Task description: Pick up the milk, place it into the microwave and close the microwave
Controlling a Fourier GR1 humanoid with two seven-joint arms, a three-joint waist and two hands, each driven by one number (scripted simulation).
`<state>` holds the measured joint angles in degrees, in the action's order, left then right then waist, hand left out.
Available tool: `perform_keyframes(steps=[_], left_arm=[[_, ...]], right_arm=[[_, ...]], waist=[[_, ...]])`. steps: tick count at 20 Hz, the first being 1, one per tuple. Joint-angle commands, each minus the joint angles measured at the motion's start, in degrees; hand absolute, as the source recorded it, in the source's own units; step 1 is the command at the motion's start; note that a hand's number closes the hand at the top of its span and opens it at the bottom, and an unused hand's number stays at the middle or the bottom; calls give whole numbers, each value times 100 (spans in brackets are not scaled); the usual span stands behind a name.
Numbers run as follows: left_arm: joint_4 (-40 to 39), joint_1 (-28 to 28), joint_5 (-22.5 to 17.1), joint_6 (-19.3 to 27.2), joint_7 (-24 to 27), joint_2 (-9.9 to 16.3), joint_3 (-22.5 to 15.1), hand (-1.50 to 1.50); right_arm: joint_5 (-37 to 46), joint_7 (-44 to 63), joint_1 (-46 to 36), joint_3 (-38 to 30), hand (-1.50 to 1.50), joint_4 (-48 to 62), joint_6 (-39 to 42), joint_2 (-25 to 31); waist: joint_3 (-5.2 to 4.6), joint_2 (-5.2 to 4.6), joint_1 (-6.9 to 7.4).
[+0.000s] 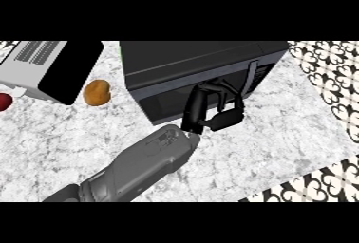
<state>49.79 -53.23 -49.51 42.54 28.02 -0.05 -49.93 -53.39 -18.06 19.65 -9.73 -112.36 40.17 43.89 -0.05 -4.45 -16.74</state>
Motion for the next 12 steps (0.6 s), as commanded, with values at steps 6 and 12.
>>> perform_keyframes(steps=[6,12], left_arm=[[-677,-270,-292,68,227,5,382,150],[-716,-340,-441,35,362,5,364,150]], right_arm=[[-172,70,-5,-2,-150,-129,109,147],[-264,88,-48,-34,-150,-139,103,195]], waist=[[-10,-97,-65],[-3,-125,-50]])
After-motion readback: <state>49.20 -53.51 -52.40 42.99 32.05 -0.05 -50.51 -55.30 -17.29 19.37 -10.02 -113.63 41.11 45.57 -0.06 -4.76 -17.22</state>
